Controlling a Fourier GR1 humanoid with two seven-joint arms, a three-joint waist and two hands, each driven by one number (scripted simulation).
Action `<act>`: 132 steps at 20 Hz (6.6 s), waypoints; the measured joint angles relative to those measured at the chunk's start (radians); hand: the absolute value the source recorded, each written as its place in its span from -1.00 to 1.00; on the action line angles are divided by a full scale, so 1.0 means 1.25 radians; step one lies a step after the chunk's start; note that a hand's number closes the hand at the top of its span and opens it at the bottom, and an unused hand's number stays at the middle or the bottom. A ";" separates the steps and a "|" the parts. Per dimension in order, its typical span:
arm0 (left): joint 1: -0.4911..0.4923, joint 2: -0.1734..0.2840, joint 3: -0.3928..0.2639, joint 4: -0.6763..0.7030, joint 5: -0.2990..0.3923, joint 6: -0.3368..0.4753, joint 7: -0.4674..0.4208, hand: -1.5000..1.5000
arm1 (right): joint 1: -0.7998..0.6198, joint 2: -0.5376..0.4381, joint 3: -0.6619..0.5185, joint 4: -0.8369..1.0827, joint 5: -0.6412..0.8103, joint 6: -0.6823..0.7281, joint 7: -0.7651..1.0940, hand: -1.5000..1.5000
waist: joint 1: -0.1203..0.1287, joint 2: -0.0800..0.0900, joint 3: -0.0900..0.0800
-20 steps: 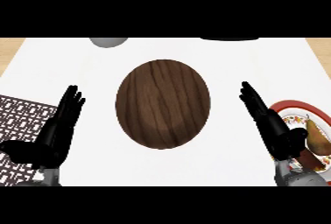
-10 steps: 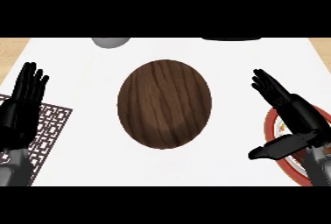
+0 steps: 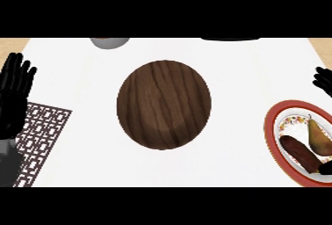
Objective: Pick the pear from the plate and place it in the bowl
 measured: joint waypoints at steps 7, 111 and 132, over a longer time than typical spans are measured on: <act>-0.015 -0.014 -0.009 0.020 -0.013 -0.005 -0.013 0.00 | -0.067 -0.210 -0.065 0.075 0.011 0.141 0.085 -1.00 | 0.011 0.002 -0.001; 0.061 -0.028 0.185 0.047 -0.099 -0.039 0.011 0.00 | -0.077 -0.031 -0.011 0.862 0.754 -0.412 -0.026 1.00 | -0.193 -0.068 -0.024; 0.072 -0.032 0.167 0.022 -0.089 -0.067 0.016 0.00 | -0.201 0.178 0.031 0.344 0.691 -0.536 0.200 1.00 | -0.126 -0.071 -0.021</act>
